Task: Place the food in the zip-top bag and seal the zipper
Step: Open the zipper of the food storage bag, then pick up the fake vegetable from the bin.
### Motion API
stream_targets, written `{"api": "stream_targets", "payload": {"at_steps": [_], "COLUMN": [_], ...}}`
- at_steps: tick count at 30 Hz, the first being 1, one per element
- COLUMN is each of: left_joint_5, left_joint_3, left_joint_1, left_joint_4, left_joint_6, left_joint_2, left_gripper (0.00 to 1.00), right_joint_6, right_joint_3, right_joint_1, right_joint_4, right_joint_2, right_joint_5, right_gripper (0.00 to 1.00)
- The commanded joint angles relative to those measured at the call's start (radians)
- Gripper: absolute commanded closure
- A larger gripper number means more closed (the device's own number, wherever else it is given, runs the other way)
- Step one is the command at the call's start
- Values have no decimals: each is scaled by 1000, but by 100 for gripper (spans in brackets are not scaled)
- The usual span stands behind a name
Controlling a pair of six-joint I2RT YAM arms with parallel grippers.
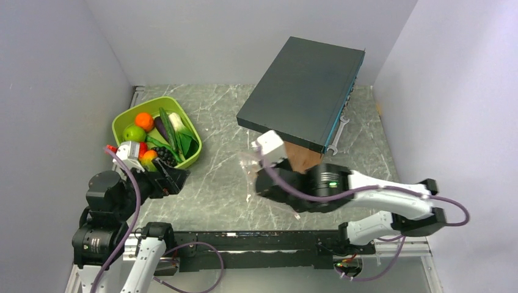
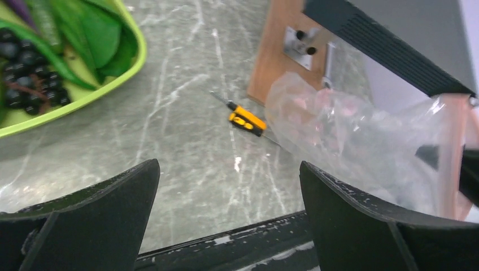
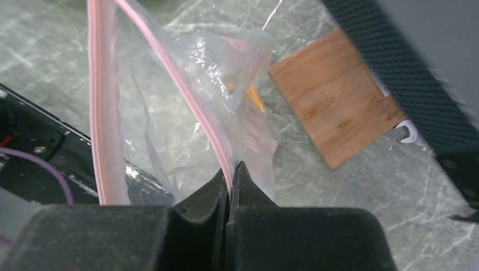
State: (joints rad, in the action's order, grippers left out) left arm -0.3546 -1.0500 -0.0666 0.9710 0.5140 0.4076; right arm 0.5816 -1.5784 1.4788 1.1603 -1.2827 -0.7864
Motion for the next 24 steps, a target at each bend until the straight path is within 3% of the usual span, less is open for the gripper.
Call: {"api": "stream_targets", "payload": {"at_steps": [1,4,7,13,18,24], "left_joint_5": [207,305,366,344,289,251], "left_joint_3": [-37,-86,-107,-31,60,96], "left_joint_1": [1,1,1,0,1,0], "left_joint_4": [115,195,262,268,172,48], "left_joint_6": [-45,-46,-42,-30,-8,-35], "left_joint_2": [-15,-23,-37,-31,-45,81], "left_gripper": [0,0,0,2,0,0], "right_joint_6": [112,152,115,66,43,2], "right_joint_3": [19,-79,-161,-56,97,138], "right_joint_1": [-4,-52,-104,-243,-293,-360], "right_joint_4": [-41,-151,-309,-606,-753,-787], "right_joint_2": [-243,-456,-545,-532,-435,-402], "right_joint_5": [-7,-38,-14,310,404,483], "right_gripper": [100,100,100,100,100,100]}}
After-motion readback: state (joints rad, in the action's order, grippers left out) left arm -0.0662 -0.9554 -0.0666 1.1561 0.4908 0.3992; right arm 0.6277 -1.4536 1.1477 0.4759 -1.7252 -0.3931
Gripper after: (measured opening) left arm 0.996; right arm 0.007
